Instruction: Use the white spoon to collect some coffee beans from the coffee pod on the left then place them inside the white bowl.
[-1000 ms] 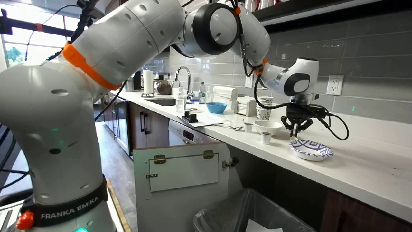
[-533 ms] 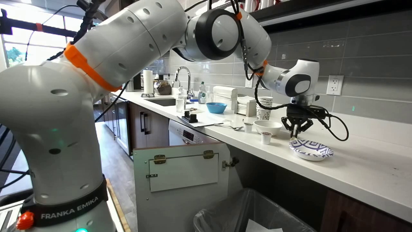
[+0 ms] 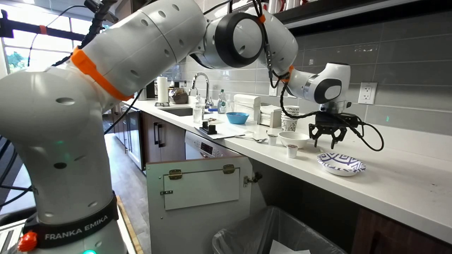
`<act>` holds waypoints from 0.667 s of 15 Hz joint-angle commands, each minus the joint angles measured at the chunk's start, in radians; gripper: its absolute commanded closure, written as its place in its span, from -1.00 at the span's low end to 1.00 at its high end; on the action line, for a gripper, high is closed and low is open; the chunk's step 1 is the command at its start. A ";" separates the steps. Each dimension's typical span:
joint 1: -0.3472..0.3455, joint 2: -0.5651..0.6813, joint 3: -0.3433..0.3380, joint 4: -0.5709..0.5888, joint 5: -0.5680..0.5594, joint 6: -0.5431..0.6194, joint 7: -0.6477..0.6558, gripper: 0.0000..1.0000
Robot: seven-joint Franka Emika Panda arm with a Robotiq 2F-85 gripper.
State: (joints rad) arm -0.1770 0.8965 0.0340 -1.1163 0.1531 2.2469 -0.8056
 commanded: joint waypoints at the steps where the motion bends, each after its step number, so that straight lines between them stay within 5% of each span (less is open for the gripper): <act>1: 0.002 -0.008 0.012 0.022 -0.040 -0.023 0.050 -1.00; 10: 0.059 -0.224 0.016 -0.186 -0.090 -0.054 0.108 -1.00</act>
State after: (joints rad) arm -0.1441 0.7962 0.0610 -1.1587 0.1175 2.2310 -0.7591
